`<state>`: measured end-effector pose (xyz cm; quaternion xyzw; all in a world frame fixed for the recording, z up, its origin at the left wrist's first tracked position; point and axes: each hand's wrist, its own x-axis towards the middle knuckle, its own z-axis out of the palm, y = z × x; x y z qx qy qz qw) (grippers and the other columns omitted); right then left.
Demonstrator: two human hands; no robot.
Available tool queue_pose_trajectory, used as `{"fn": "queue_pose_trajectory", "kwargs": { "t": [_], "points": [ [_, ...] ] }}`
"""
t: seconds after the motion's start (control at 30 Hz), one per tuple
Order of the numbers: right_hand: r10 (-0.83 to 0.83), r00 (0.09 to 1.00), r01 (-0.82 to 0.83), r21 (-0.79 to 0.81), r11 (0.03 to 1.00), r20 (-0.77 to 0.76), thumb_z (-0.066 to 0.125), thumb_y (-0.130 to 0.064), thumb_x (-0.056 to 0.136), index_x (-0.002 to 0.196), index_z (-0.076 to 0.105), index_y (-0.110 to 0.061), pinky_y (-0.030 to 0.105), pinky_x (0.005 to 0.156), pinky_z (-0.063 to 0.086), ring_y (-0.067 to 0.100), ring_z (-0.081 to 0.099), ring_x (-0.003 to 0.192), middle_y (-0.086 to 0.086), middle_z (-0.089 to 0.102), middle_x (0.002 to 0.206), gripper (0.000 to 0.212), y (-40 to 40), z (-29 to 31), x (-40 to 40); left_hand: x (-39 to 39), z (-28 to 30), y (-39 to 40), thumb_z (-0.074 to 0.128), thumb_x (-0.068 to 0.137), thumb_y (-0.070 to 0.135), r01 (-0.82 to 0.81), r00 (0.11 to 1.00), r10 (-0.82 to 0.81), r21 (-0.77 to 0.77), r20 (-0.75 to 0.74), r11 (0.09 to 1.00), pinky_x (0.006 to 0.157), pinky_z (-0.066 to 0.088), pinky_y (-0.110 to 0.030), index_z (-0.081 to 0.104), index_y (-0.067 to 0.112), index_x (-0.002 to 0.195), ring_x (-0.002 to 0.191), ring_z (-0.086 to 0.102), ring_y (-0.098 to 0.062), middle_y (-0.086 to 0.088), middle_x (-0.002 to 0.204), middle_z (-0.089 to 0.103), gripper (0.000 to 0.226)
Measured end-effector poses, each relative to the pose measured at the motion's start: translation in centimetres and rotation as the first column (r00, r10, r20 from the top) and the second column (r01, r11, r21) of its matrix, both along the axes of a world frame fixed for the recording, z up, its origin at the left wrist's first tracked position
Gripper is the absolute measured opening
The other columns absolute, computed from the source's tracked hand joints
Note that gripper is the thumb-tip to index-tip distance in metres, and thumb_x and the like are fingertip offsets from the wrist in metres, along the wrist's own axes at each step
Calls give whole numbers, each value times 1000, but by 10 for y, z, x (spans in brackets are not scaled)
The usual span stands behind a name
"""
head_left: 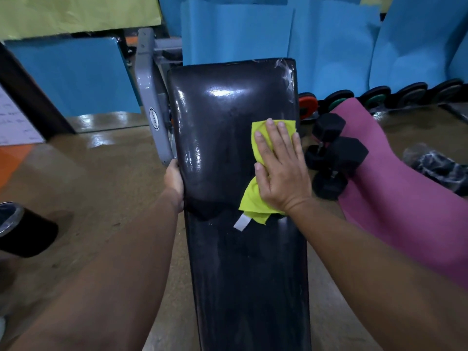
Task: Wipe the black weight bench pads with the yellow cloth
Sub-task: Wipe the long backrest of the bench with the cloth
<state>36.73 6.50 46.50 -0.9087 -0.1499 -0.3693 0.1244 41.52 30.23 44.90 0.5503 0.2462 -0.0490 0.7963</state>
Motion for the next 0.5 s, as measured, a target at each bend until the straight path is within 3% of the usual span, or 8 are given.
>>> {"fn": "queue_pose_trajectory", "kwargs": {
  "t": [0.17,0.37,0.5],
  "points": [
    [-80,997,81,110,991,-10,45,-33,99,158,39,-13,54,128,10,37,18,157,20,23,168,62,8,13,11,-2,1,1,46,102,40,18,1000,-18,-2,-7,1000,64,57,-27,71,22,79,66,68,-16,3,71,73,39],
    [42,999,-43,-38,998,-28,46,-28,99,158,40,-15,56,129,12,32,17,158,16,24,169,60,8,-10,-16,-2,5,-2,43,103,38,-6,1000,6,-3,-11,1000,55,57,-23,70,20,79,66,67,-18,1,69,72,40],
    [-69,995,78,115,990,-77,44,-28,99,160,33,-14,59,127,16,34,12,159,17,19,170,64,-13,-4,-6,-4,5,-2,45,104,39,6,1000,-6,-4,-3,1000,59,59,-25,71,19,81,66,69,-18,0,69,74,40]
  ]
}}
